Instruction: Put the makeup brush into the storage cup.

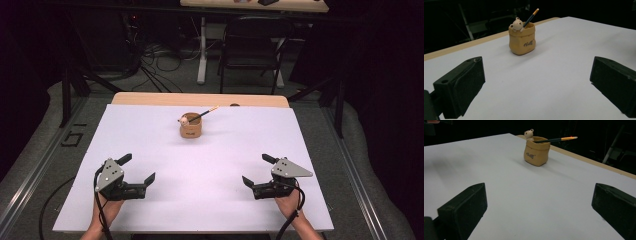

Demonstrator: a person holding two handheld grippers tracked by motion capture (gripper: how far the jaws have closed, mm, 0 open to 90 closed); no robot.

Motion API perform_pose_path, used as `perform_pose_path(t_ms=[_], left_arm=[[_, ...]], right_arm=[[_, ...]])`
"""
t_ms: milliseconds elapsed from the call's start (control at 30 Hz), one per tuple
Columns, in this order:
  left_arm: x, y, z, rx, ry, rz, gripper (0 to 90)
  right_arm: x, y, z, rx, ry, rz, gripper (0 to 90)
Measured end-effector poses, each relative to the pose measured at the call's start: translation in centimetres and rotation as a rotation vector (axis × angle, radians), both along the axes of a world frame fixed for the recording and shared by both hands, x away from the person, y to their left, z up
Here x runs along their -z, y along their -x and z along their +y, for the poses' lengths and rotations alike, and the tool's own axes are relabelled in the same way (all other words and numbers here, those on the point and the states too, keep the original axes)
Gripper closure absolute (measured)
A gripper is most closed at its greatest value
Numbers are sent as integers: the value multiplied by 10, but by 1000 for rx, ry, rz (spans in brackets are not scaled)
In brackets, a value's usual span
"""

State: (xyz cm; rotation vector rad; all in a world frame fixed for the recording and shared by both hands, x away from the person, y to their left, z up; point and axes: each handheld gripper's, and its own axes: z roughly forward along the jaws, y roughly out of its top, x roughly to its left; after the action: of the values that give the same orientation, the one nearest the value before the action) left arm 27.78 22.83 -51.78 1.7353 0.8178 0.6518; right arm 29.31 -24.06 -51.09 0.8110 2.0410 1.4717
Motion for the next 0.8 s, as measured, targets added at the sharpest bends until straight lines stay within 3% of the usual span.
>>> perform_pose_path(t_ms=[233, 800], left_arm=[[10, 8, 6, -13, -6, -9, 0], [21, 26, 21, -52, -15, 16, 0]], right_arm=[[3, 8, -6, 11, -19, 5, 0], [14, 32, -22, 48, 40, 22, 0]])
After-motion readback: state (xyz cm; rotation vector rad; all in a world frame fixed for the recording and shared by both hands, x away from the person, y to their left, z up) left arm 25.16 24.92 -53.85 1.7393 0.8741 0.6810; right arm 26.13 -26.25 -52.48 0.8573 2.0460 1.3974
